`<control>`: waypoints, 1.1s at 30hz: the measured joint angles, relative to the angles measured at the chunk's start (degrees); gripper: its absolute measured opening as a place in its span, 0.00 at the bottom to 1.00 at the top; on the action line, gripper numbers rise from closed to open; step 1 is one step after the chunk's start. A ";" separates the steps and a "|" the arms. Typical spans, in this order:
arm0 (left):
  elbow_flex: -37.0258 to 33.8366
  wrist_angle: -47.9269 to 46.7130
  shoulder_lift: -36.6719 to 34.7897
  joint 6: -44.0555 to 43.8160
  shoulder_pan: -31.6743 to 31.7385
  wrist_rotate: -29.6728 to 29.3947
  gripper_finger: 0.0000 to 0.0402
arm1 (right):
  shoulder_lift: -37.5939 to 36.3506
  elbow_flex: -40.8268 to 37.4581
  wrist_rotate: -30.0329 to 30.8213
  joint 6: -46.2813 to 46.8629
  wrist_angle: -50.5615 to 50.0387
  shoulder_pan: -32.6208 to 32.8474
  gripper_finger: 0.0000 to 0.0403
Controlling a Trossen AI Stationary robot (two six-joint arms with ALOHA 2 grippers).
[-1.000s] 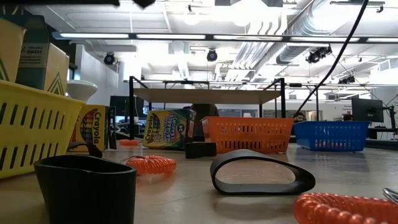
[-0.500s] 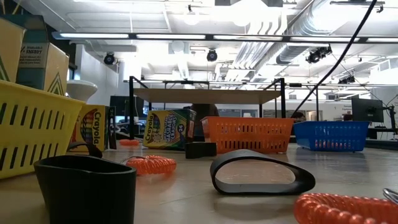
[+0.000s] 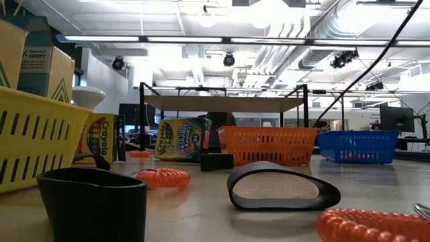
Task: Pick & Place Office Desk Supplies
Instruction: Put the rubberband into the orange bin
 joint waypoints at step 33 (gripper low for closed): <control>0.02 -53.72 2.06 -57.88 0.21 36.43 0.37 | 0.00 0.00 -6.75 6.14 0.24 -0.23 0.52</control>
